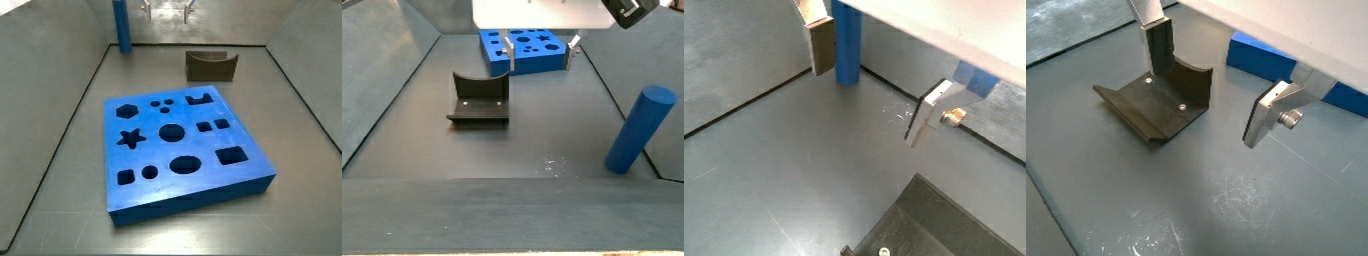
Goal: Pick up the round object. Move up. Move to above the board. Insert the round object.
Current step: Pick up the round object.
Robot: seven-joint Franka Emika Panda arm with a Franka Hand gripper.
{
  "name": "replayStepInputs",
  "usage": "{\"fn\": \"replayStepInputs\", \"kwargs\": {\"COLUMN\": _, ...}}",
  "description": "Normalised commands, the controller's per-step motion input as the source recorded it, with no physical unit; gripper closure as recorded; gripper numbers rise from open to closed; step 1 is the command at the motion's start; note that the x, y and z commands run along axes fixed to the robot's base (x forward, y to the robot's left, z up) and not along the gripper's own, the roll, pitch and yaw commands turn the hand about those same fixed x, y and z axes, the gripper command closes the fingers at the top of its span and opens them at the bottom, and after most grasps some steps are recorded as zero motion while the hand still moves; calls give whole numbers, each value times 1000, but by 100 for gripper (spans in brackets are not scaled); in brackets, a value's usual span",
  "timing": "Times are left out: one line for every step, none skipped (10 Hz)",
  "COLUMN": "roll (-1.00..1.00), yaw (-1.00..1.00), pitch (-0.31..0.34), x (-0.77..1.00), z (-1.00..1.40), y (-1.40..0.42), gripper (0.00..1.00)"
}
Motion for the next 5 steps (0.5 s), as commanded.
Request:
{"fn": "replayStepInputs", "kwargs": {"roll": 57, "yaw": 0, "pitch": 23, "x": 0, "z": 0, "y": 0, "gripper": 0}}
{"fn": "replayStepInputs", "kwargs": {"roll": 0, "yaw": 0, "pitch": 0, "x": -17, "z": 0, "y": 0, "gripper": 0}}
{"fn": "replayStepInputs", "kwargs": {"roll": -120, "yaw": 146, "pitch": -289, "x": -960, "z": -143, "y": 37, "gripper": 0}}
{"fn": "replayStepInputs", "kwargs": {"roll": -317, "yaw": 140, "pitch": -297, "x": -889, "z": -263, "y": 143, "gripper": 0}}
{"fn": "replayStepInputs", "kwargs": {"roll": -223, "yaw": 0, "pitch": -280, "x": -689, "z": -126, "y": 194, "gripper": 0}}
